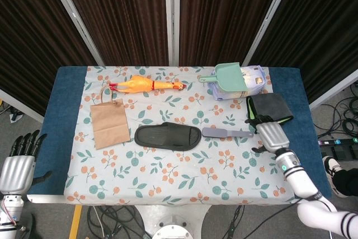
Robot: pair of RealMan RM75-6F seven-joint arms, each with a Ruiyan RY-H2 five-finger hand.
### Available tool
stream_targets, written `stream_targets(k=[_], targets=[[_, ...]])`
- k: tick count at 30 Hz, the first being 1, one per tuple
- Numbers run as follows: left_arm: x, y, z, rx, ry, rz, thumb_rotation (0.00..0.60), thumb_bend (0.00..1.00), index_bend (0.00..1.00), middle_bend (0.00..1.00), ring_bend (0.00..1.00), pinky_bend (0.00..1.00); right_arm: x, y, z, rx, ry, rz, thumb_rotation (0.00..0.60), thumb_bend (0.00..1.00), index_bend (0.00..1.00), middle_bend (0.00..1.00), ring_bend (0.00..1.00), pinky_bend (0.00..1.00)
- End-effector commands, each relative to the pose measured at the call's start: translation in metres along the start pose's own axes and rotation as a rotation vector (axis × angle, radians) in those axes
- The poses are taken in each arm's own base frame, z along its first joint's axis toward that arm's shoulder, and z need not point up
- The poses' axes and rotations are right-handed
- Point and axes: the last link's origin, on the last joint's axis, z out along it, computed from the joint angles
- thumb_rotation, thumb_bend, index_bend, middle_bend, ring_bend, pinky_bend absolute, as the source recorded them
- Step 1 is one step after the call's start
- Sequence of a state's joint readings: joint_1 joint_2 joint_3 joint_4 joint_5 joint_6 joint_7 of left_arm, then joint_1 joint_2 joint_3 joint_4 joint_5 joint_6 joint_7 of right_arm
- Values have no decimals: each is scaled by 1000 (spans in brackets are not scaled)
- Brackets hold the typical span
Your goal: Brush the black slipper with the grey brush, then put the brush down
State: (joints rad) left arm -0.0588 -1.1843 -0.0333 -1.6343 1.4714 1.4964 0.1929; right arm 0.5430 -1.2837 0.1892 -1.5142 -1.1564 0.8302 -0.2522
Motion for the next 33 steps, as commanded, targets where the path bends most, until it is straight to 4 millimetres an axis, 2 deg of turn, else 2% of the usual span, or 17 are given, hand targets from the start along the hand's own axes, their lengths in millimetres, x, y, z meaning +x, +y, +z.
stream_targets(k=[1, 6, 9, 18, 24, 33], targets=[[0, -1, 0, 4, -4, -2, 600, 29, 149, 133, 39, 84, -14, -14, 39, -5, -70, -8, 600, 8, 316, 320, 168, 177], [-1, 0, 1, 6, -15, -2, 600, 30, 149, 133, 39, 84, -24, -19, 58, -11, -115, -25, 600, 10, 438, 394, 240, 233], [-1, 1, 2, 10, -14, -2, 600, 30, 149, 133, 39, 84, -27, -22, 64, -8, -135, -30, 600, 11, 472, 426, 267, 252], [-1, 1, 3, 13, -24, -1, 600, 30, 149, 133, 39, 84, -30, -23, 74, -21, -176, -50, 600, 28, 483, 469, 351, 366], [-1, 0, 2, 21, -27, 0, 600, 30, 149, 133, 39, 84, -32, -25, 75, -21, -201, -38, 600, 47, 484, 483, 409, 547], [-1, -2, 1, 28, -27, -2, 600, 30, 149, 133, 39, 84, -38, -26, 72, -24, -246, 14, 600, 76, 484, 513, 472, 612]])
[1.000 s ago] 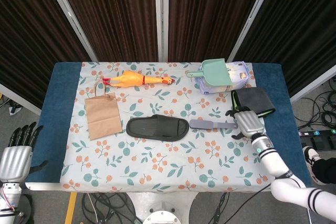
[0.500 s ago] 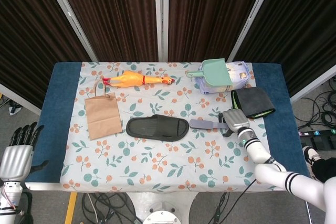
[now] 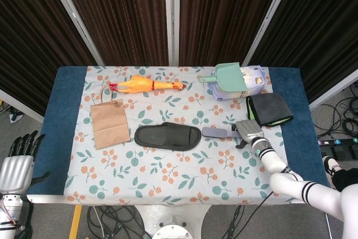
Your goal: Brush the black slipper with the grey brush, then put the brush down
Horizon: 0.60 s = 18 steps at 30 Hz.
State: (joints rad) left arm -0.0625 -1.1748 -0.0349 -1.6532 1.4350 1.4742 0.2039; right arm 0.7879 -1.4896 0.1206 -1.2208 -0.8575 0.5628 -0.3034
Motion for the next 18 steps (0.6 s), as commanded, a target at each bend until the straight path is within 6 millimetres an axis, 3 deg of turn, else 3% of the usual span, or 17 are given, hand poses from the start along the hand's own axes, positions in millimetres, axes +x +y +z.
stream_targets(k=[1, 18], targets=[[0, -1, 0, 1, -1, -1, 600, 30, 149, 133, 39, 84, -1, 1, 0, -2, -9, 23, 600, 77, 484, 517, 480, 624], [-2, -1, 1, -1, 0, 1, 600, 30, 149, 133, 39, 84, -2, 2, -6, 31, -49, 215, 600, 123, 510, 587, 614, 763]])
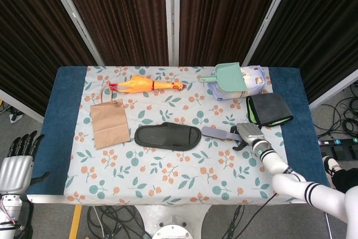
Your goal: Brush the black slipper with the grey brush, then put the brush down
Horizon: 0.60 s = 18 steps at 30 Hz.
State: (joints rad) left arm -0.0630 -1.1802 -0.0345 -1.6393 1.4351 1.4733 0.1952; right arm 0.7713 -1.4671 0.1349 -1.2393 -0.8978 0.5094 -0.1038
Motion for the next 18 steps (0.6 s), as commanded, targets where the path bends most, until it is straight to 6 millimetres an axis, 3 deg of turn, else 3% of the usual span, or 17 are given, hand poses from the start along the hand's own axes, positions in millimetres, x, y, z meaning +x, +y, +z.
stream_targets(k=[1, 13, 18], targets=[[0, 1, 1, -2, -1, 1, 600, 30, 149, 133, 39, 84, 0, 0, -1, 12, -13, 44, 600, 129, 519, 594, 622, 770], [2, 0, 1, 4, 1, 3, 600, 30, 149, 133, 39, 84, -7, -13, 10, 54, -34, 130, 600, 176, 726, 746, 830, 965], [0, -1, 2, 2, 0, -1, 600, 30, 149, 133, 39, 84, -8, -19, 16, 68, -13, 109, 600, 210, 961, 866, 955, 1000]])
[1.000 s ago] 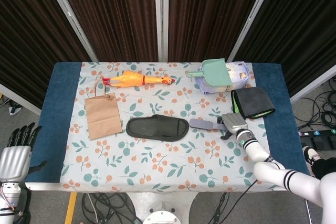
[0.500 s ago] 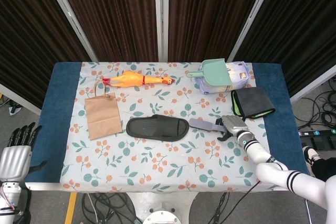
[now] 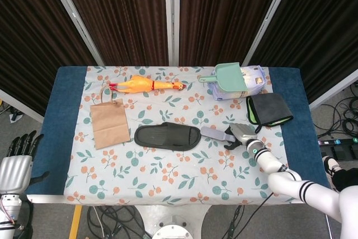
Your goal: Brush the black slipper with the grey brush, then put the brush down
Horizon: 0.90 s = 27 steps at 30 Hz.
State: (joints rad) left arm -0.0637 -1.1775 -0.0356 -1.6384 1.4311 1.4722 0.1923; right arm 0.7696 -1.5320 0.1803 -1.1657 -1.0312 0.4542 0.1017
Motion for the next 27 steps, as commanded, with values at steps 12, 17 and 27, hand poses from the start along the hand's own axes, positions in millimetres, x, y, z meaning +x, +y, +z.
stream_targets(k=[12, 17, 27], targets=[[9, 17, 31, -132, 32, -73, 600, 26, 149, 134, 39, 85, 17, -8, -7, 61, 35, -67, 600, 589, 1000, 988, 1000, 1000], [15, 45, 59, -279, 10, -158, 600, 26, 149, 144, 39, 93, 44, -8, -28, 96, 98, -118, 600, 592, 1000, 995, 1000, 1000], [-2, 137, 137, -530, -205, -241, 600, 28, 148, 145, 39, 95, 78, -32, -50, 162, 100, -181, 600, 594, 1000, 998, 1000, 1000]])
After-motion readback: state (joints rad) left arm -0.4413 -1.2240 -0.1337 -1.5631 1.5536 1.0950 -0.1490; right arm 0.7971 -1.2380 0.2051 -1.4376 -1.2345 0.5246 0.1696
